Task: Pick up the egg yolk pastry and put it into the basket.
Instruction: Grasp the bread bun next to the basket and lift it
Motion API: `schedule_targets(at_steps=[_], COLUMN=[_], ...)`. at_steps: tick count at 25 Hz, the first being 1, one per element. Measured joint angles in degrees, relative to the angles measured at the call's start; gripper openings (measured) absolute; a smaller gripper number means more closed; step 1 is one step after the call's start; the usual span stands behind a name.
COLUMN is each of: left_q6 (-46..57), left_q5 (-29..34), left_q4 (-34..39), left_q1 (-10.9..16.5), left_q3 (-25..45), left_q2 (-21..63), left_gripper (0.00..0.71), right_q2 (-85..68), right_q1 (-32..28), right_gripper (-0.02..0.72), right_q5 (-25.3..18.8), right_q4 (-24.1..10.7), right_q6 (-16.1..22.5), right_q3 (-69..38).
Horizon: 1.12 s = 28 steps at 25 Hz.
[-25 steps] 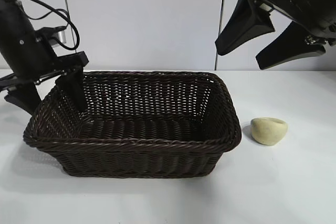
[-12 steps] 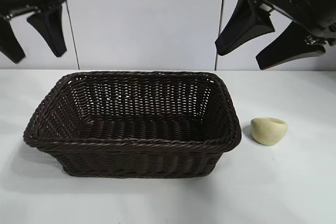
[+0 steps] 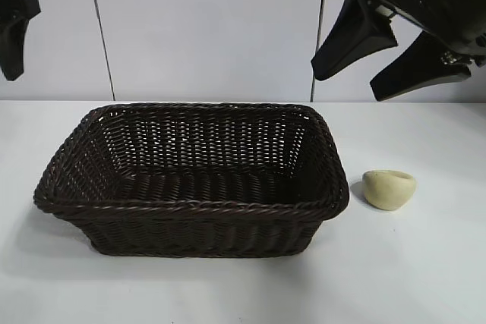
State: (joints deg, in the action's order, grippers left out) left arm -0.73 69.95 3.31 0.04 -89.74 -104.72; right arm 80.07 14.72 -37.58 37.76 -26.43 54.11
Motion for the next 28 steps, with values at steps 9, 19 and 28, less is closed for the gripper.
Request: schedule_targets(at_steps=[9, 19, 28], left_q6=[-0.1, -0.4, -0.5], left_q5=[0.4, 0.9, -2.5], left_q4=[-2.7, -2.6, -2.6], left_q1=[0.0, 0.0, 0.0], left_q3=[4.8, 25.4, 44.9], left_q2=[8.9, 39.9, 65.6], left_gripper=[0.568, 0.568, 0.568], right_q2=[0.0, 0.0, 0.0], right_q1=[0.0, 0.0, 0.0], right_gripper=[0.555, 0.555, 0.555], right_q5=[-1.4, -1.6, -1.6], right_q4=[0.0, -0.2, -0.2], right_q6=[0.0, 0.0, 0.0], right_q3=[0.0, 0.0, 0.0])
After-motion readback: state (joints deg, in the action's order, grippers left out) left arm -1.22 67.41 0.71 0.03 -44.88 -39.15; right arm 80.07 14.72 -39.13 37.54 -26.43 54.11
